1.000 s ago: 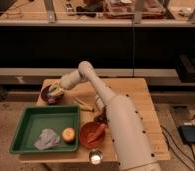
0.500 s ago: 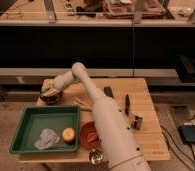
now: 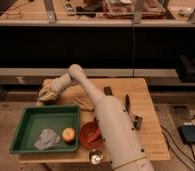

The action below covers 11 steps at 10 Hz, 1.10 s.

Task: Wipe purple bowl with sponge

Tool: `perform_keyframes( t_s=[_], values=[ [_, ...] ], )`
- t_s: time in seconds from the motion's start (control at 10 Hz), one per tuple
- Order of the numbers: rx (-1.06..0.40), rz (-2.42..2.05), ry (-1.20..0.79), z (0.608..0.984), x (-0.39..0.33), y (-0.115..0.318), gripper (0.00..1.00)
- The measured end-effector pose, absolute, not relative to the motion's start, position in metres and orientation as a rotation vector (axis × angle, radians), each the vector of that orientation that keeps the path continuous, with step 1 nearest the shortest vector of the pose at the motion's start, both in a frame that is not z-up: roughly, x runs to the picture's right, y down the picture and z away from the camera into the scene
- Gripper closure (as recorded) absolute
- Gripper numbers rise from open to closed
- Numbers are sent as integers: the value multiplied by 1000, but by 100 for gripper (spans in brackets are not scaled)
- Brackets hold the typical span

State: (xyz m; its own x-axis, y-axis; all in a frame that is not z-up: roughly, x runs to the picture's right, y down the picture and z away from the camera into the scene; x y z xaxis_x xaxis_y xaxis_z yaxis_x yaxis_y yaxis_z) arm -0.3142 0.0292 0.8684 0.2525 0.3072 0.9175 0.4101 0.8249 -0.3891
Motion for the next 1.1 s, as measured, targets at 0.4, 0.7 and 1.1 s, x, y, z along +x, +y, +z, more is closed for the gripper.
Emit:
perform_keyframes(
  t_s=[0.4, 0.7, 1.1],
  values=[
    [-604, -27, -1281, 862, -250, 22, 100],
    [-553, 16, -1222, 872, -225, 3, 100],
    [-544, 25, -1192, 897, -236, -20, 100]
  ],
)
